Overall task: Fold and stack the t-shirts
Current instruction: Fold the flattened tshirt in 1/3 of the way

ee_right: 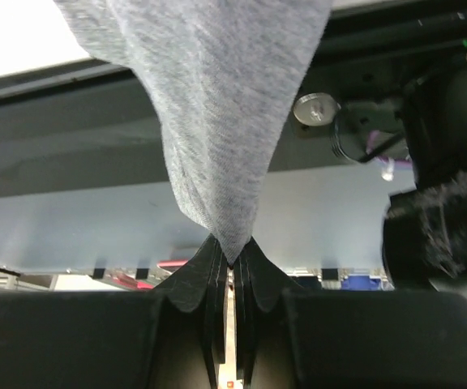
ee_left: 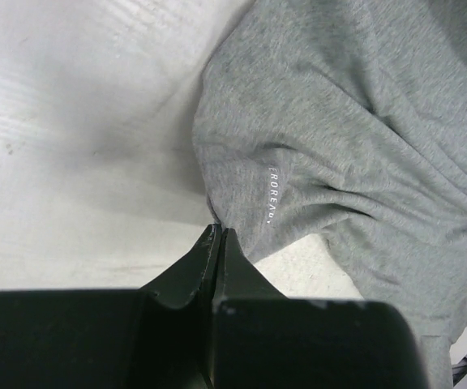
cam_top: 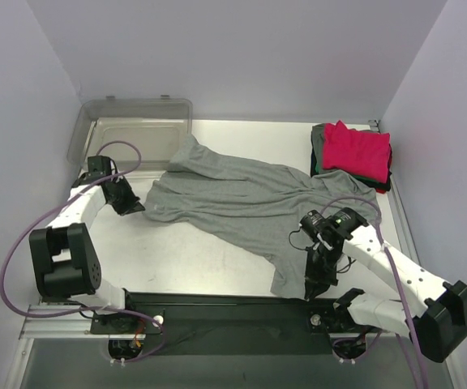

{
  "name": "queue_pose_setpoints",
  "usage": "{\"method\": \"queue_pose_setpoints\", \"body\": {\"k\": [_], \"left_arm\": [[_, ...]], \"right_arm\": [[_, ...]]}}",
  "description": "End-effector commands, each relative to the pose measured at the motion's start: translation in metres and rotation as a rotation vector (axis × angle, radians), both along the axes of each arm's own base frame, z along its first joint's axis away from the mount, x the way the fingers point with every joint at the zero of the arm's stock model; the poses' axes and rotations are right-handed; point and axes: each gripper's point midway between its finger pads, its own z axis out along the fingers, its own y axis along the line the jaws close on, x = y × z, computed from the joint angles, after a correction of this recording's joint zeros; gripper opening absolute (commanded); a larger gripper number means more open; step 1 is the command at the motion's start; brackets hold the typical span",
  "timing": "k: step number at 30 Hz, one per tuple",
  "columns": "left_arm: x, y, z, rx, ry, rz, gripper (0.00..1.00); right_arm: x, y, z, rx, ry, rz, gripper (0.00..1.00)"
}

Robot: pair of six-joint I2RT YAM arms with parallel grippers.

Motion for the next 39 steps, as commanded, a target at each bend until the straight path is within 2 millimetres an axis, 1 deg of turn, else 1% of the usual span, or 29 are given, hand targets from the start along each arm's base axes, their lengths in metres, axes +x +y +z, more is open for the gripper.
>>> {"method": "queue_pose_setpoints", "body": {"k": [1, 3, 4, 11, 14, 15, 19, 23, 27, 32, 34, 37, 38, 39], "left_arm": [[-0.014, 0.011, 0.019, 0.036, -0.02, 0.052, 0.0], [-0.022, 0.015, 0.021, 0.044, -0.011, 0.071, 0.0], [-0.025, 0.016, 0.027, 0.048, -0.027, 0.076, 0.0], [-0.051, 0.025, 0.042, 0.077, -0.039, 0.12, 0.0], [-0.065, 0.028, 0.047, 0.091, -0.027, 0.127, 0.0], [-0.073, 0.03, 0.046, 0.108, 0.0, 0.126, 0.0], [-0.087, 0.035, 0.05, 0.148, 0.018, 0.131, 0.0], [-0.097, 0.039, 0.055, 0.18, 0.039, 0.133, 0.0], [-0.096, 0.043, 0.058, 0.207, 0.038, 0.105, 0.0], [-0.081, 0.038, 0.06, 0.192, 0.001, 0.067, 0.0], [-0.075, 0.035, 0.06, 0.192, -0.004, 0.05, 0.0], [-0.068, 0.023, 0.052, 0.199, 0.025, -0.009, 0.0], [-0.063, 0.02, 0.054, 0.209, 0.022, -0.025, 0.0], [-0.06, 0.013, 0.049, 0.211, 0.039, -0.05, 0.0]], "right_arm": [[-0.026, -0.015, 0.022, -0.033, 0.076, 0.023, 0.0], [-0.029, -0.017, 0.029, -0.029, 0.07, 0.022, 0.0], [-0.031, -0.018, 0.031, -0.023, 0.062, 0.02, 0.0], [-0.045, -0.024, 0.045, 0.002, 0.056, 0.02, 0.0], [-0.052, -0.027, 0.053, 0.007, 0.06, 0.022, 0.0], [-0.056, -0.03, 0.056, 0.004, 0.068, 0.02, 0.0], [-0.062, -0.023, 0.065, 0.07, 0.049, -0.012, 0.0], [-0.065, -0.021, 0.068, 0.096, 0.04, -0.029, 0.0], [-0.06, -0.022, 0.07, 0.094, 0.002, -0.045, 0.0], [-0.044, -0.026, 0.072, 0.04, -0.073, -0.083, 0.0], [-0.037, -0.027, 0.07, 0.018, -0.1, -0.101, 0.0], [-0.028, -0.028, 0.067, 0.005, -0.124, -0.139, 0.0], [-0.024, -0.027, 0.066, 0.012, -0.133, -0.141, 0.0], [-0.019, -0.028, 0.065, 0.013, -0.137, -0.173, 0.0]]}}
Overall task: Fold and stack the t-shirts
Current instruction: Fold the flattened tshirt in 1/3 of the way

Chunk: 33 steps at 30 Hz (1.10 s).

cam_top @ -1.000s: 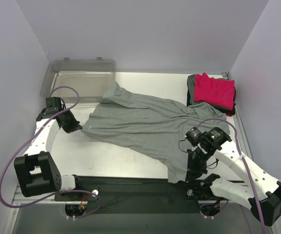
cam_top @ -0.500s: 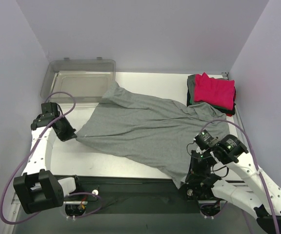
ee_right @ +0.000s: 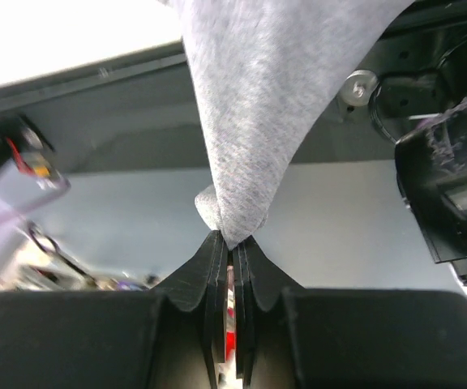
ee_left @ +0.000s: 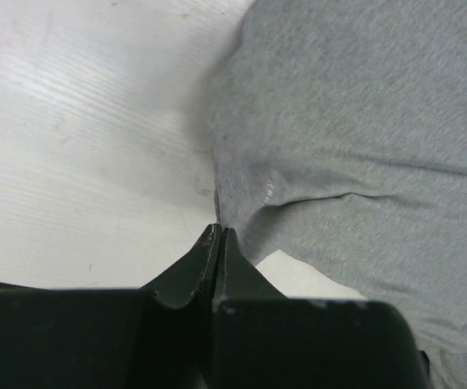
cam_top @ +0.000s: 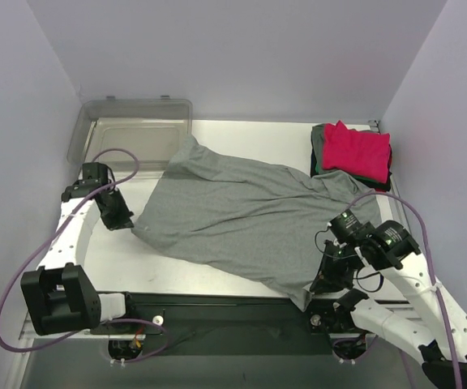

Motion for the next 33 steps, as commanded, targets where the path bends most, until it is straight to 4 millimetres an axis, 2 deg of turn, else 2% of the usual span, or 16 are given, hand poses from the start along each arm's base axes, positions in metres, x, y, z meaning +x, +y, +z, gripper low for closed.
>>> {"method": "queue_pose_setpoints", "body": {"k": [1, 8, 15, 21, 33], "left_arm": [[0.026, -0.01, 0.009, 0.026, -0.045, -0.069, 0.0], [0.053, -0.018, 0.009, -0.017, -0.066, -0.076, 0.0], [0.078, -0.022, 0.007, -0.049, -0.073, -0.09, 0.0], [0.102, -0.027, 0.016, -0.071, -0.1, -0.102, 0.0], [0.14, -0.034, 0.026, -0.106, -0.143, -0.096, 0.0]], "right_arm": [[-0.017, -0.029, -0.003, -0.136, 0.113, -0.075, 0.0], [0.02, -0.034, 0.001, -0.159, 0.064, -0.128, 0.0], [0.062, -0.058, 0.008, -0.162, 0.04, -0.21, 0.0], [0.095, -0.083, 0.016, -0.154, 0.021, -0.269, 0.0], [0.147, -0.126, 0.014, -0.141, 0.015, -0.363, 0.0]]}}
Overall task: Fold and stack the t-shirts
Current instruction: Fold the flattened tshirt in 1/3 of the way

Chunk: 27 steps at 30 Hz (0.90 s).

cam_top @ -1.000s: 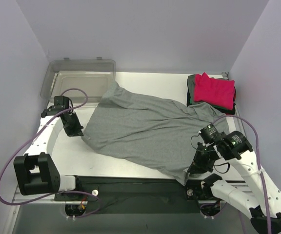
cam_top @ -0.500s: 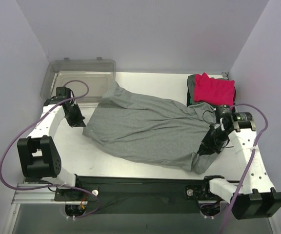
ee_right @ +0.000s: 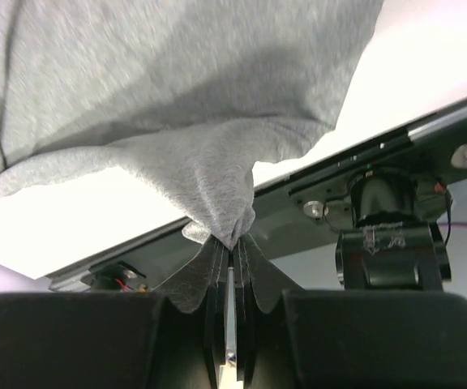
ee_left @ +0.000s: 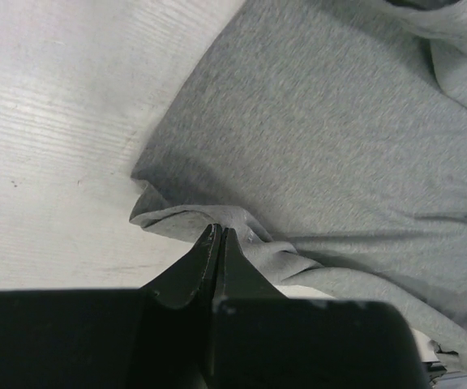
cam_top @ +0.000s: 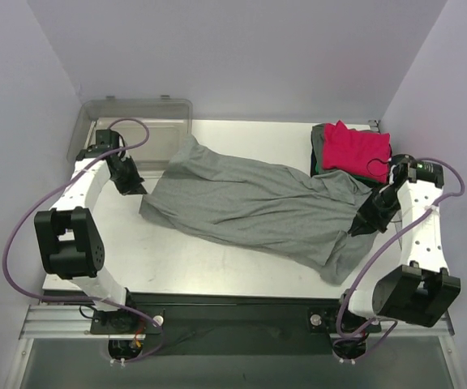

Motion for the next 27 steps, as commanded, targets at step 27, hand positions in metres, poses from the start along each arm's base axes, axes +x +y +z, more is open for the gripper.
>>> {"method": "queue_pose_setpoints", "body": {"k": [27], "left_arm": [[0.094, -0.028, 0.019, -0.099, -0.144, 0.013, 0.0]], "right_arm": [[0.055, -0.056, -0.013, -0.043, 0.043, -0.003, 0.0]]}}
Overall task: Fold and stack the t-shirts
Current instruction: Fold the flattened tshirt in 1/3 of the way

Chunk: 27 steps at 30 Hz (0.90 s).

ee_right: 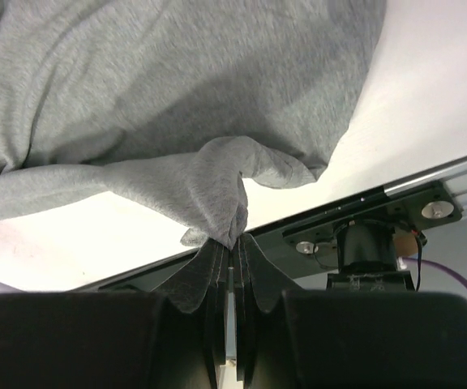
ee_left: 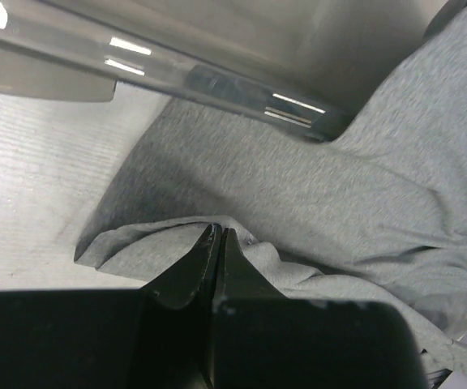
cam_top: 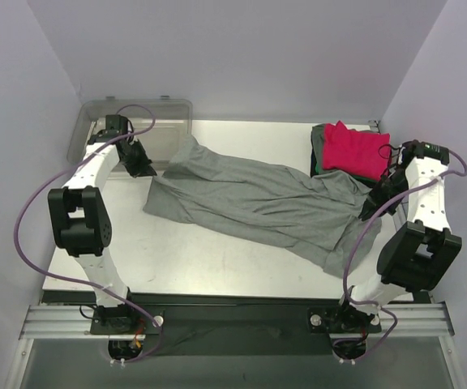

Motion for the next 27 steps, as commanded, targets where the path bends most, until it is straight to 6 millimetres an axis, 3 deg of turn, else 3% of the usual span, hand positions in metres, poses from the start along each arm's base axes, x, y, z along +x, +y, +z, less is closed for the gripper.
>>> {"method": "queue_pose_setpoints", "body": {"k": [1, 6, 7, 8, 9, 10, 11, 12, 14, 16, 17, 18, 20, 21, 23, 24, 27], "left_arm": [[0.029, -0.005, 0.024, -0.016, -0.103, -0.002, 0.0], [0.041, -0.008, 0.023, -0.026, -0.116, 0.0, 0.0], [0.044, -0.009, 0.025, -0.035, -0.125, -0.004, 0.03], [0.045, -0.01, 0.023, -0.039, -0.126, -0.009, 0.12], [0.046, -0.012, 0.025, -0.047, -0.13, -0.014, 0.22], [0.047, -0.013, 0.026, -0.052, -0.137, -0.021, 0.44], [0.046, -0.013, 0.028, -0.05, -0.142, -0.023, 0.53], [0.043, -0.028, 0.029, -0.044, -0.147, -0.055, 0.61], [0.034, -0.028, 0.032, -0.028, -0.156, -0.065, 0.72], [0.025, -0.025, 0.03, -0.006, -0.155, -0.055, 0.75], [0.019, -0.022, 0.039, 0.001, -0.177, -0.046, 0.75], [0.005, -0.017, 0.023, 0.022, -0.14, -0.032, 0.74], [-0.011, -0.011, 0.026, 0.044, -0.144, -0.005, 0.7], [-0.025, -0.006, 0.01, 0.065, -0.105, 0.011, 0.68], [-0.038, 0.0, 0.005, 0.067, -0.09, 0.045, 0.62], [-0.05, 0.001, -0.008, 0.067, -0.054, 0.053, 0.61], [-0.058, 0.002, -0.016, 0.066, -0.033, 0.069, 0.61]], "right_arm": [[0.004, -0.011, 0.004, -0.034, 0.005, 0.005, 0.0], [0.021, -0.018, 0.002, -0.042, -0.007, -0.002, 0.0], [0.025, -0.02, 0.001, -0.045, -0.016, -0.003, 0.0], [0.027, -0.021, -0.001, -0.042, -0.011, -0.006, 0.0], [0.031, -0.021, -0.001, -0.04, -0.02, -0.002, 0.12], [0.036, -0.022, 0.001, -0.037, -0.036, -0.002, 0.26], [0.039, -0.022, 0.001, -0.035, -0.043, -0.002, 0.41], [0.04, -0.022, 0.001, -0.035, -0.047, 0.0, 0.62], [0.042, -0.022, 0.003, -0.038, -0.063, 0.006, 0.73], [0.035, -0.02, -0.002, -0.037, -0.052, 0.017, 0.76], [0.031, -0.02, -0.001, -0.046, -0.058, 0.019, 0.76], [0.027, -0.019, -0.004, -0.045, -0.058, 0.021, 0.77], [0.01, -0.012, -0.014, -0.029, -0.028, 0.023, 0.76], [0.008, -0.01, -0.018, -0.024, -0.03, 0.025, 0.75], [-0.01, 0.0, -0.034, 0.01, 0.013, 0.019, 0.74], [-0.012, 0.004, -0.038, 0.03, 0.009, 0.017, 0.71], [-0.029, 0.014, -0.053, 0.064, 0.047, 0.01, 0.65]]}}
